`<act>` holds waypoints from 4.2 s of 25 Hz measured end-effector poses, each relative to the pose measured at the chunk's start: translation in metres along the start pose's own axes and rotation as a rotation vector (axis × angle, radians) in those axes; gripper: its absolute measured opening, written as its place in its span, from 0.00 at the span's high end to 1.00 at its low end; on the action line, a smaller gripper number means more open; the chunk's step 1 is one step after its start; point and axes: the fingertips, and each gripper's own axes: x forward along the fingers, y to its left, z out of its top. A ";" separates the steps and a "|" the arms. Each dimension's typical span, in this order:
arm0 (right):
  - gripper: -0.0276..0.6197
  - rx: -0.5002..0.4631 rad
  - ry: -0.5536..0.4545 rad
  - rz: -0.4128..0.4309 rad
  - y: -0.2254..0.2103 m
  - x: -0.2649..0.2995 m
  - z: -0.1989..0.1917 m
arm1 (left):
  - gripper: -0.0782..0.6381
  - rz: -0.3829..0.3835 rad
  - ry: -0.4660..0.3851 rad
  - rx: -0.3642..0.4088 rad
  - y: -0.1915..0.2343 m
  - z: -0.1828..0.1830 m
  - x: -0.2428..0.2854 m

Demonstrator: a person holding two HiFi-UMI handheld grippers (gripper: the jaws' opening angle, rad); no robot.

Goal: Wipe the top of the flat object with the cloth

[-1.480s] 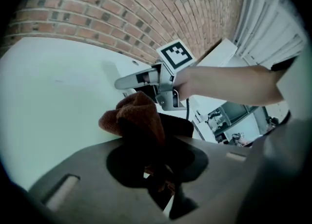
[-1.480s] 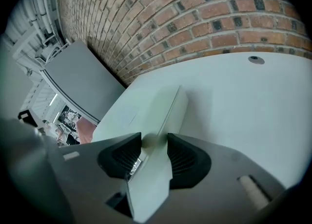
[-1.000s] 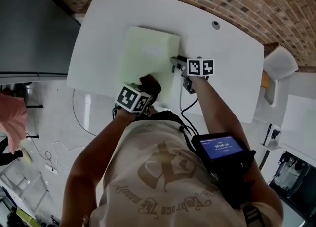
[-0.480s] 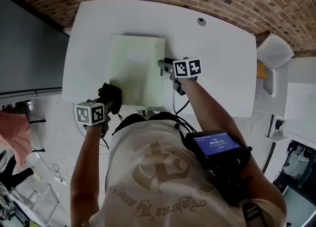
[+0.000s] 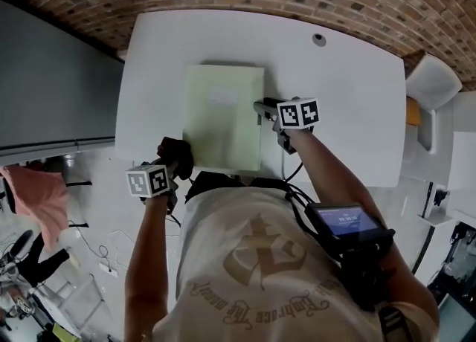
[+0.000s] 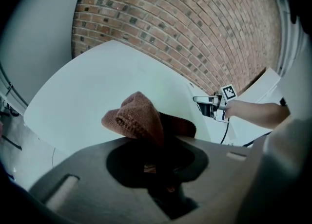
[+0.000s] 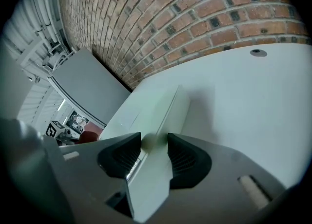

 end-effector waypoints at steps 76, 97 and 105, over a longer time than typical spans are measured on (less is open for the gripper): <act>0.71 0.262 -0.195 -0.216 -0.004 -0.005 0.004 | 0.77 -0.276 0.002 0.047 0.042 0.149 0.083; 0.71 0.280 -0.255 -0.186 -0.001 -0.007 -0.001 | 0.77 -0.257 -0.031 -0.081 0.039 0.033 0.028; 0.71 0.208 -0.235 -0.145 -0.002 -0.005 0.003 | 0.77 -0.174 -0.105 -0.212 0.041 -0.006 0.014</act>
